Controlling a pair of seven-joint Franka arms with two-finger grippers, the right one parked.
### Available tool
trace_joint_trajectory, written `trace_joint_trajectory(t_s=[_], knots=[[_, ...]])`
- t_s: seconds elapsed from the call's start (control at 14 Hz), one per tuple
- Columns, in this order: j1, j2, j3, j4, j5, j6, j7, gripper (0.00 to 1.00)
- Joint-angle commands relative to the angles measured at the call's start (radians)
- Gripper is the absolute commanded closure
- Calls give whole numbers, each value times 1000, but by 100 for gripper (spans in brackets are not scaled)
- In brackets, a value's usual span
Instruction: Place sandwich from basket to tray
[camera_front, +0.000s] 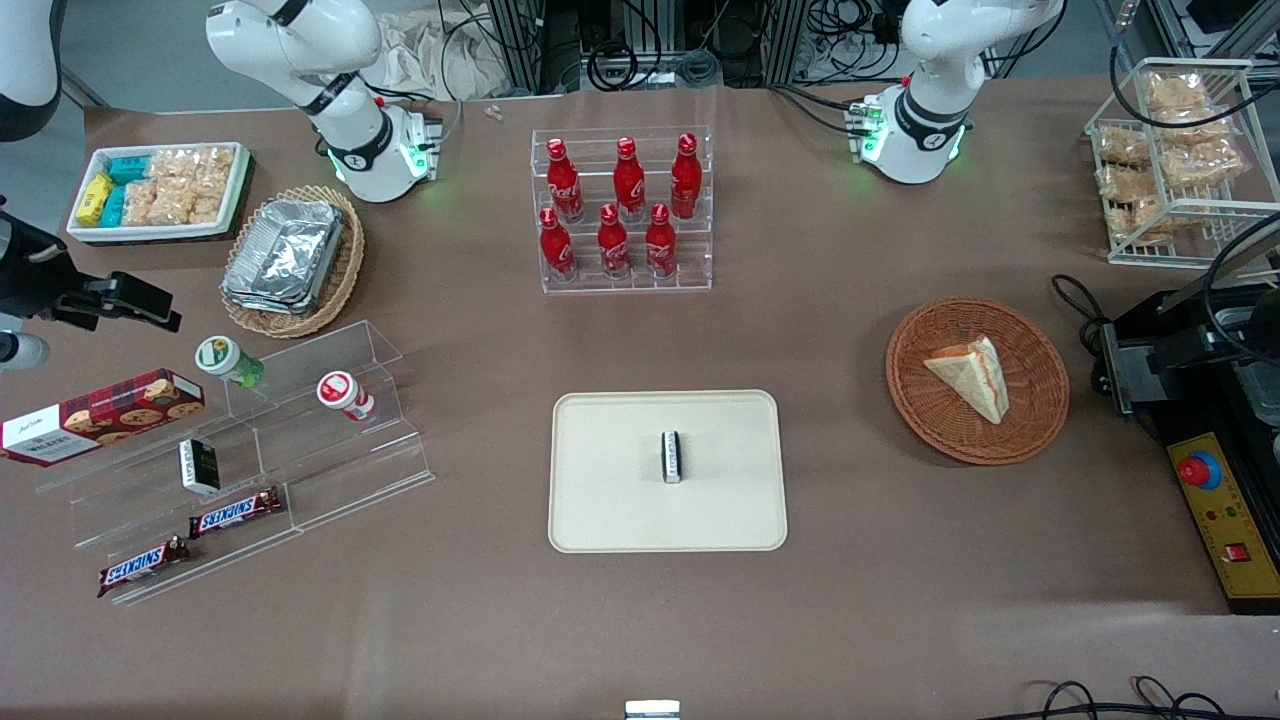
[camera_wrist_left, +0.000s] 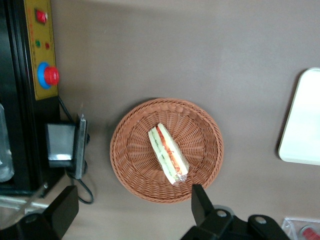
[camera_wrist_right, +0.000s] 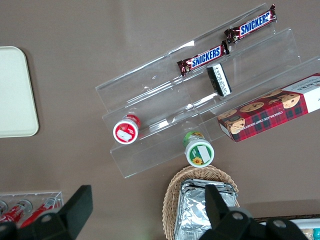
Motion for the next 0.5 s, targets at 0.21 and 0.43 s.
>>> trace_joint_trajectory(t_s=[0.21, 0.43], knots=[[31, -191, -2, -428, -25, 291, -315, 0], [23, -224, -6, -609, -20, 458, -508, 0]])
